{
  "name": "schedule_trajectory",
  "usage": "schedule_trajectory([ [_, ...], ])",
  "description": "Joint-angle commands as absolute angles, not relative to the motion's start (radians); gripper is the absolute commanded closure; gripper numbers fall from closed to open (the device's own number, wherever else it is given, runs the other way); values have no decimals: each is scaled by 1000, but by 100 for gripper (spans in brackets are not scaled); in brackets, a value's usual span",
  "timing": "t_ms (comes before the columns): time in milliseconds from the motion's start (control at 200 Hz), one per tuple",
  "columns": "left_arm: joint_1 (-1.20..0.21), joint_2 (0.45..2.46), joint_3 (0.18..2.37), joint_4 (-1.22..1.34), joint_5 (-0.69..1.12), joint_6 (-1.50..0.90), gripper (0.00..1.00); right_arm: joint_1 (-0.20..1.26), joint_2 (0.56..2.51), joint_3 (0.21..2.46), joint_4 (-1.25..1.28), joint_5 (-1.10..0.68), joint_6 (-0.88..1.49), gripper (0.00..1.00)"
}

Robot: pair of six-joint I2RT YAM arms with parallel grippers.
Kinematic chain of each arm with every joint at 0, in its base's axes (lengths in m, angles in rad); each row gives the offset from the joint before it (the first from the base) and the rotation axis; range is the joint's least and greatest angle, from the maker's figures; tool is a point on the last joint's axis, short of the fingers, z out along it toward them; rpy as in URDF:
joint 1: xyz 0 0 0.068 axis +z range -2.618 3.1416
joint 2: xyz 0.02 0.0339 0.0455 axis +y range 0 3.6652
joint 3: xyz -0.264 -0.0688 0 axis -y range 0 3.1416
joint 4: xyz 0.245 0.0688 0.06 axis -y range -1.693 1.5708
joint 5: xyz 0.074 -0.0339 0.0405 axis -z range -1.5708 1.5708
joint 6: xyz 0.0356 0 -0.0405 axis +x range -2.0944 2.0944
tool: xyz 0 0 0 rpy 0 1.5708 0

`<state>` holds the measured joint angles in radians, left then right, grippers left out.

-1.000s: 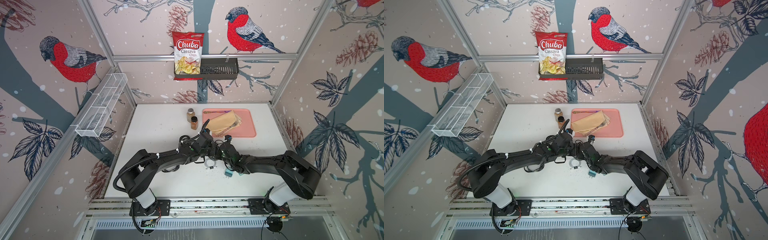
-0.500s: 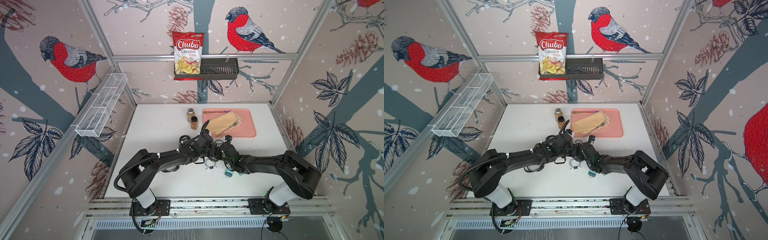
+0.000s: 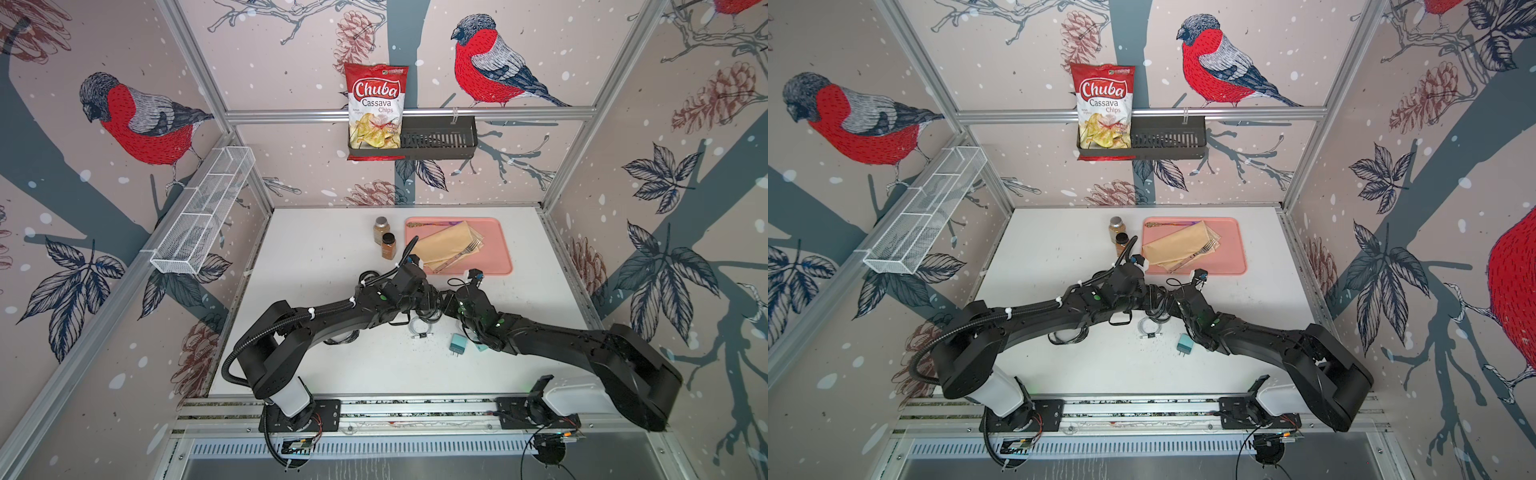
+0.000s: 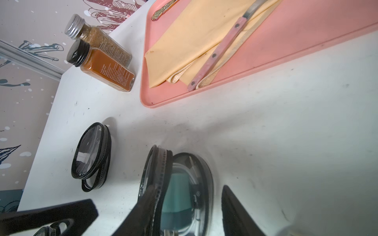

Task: Pack away charging kits
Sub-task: Place the storage bag at the center of the board, then close the storage bag at the center of the board.

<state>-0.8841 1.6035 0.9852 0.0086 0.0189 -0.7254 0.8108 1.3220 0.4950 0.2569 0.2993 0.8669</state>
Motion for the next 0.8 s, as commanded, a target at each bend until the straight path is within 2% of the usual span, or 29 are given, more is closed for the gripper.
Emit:
schedule_trajectory([
  [0,-882,1565,992,8,-33,-715,40,811,1286,489,231,328,870,45],
  [215,-872,1470,900,33,-109,-728,35,838,1329,544,216,315,848,41],
  [375,-856,1432,837,62,-108,-731,35,860,1426,587,220,319,860,43],
  [575,-856,1393,790,101,-105,-719,32,866,1478,536,287,316,895,61],
  [790,-855,1440,802,107,-80,-729,33,866,1475,492,315,319,907,72],
])
